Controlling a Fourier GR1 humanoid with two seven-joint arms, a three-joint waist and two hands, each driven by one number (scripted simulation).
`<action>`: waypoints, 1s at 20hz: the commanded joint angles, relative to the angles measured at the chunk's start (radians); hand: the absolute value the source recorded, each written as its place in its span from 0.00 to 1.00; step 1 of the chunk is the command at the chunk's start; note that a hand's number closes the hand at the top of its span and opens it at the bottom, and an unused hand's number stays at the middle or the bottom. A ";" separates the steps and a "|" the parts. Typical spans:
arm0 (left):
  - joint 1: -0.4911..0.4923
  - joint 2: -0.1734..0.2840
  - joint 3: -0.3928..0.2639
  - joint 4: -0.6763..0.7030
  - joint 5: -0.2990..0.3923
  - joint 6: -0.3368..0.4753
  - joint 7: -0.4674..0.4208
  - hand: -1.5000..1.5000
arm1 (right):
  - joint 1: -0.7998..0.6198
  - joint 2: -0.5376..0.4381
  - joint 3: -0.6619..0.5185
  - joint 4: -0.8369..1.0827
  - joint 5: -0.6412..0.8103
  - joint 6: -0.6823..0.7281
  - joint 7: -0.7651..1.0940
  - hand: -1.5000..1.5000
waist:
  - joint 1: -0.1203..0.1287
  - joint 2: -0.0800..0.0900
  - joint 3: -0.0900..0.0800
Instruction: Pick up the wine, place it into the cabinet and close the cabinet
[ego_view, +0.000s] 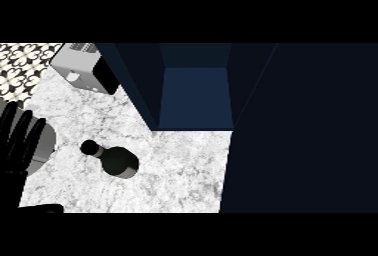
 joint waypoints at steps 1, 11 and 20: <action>0.020 0.029 0.097 0.095 0.109 -0.097 -0.053 0.00 | -0.050 -0.029 -0.051 -0.131 -0.064 -0.004 0.112 0.00 | 0.004 0.000 -0.001; -0.008 -0.031 0.066 0.293 -0.006 -0.107 -0.218 0.00 | -0.055 -0.002 0.031 -0.139 0.029 -0.029 0.133 0.00 | -0.002 0.000 0.000; 0.017 -0.044 0.074 0.465 -0.012 -0.205 -0.380 0.00 | -0.052 -0.001 -0.007 -0.136 -0.007 -0.025 0.129 0.00 | 0.000 0.000 0.000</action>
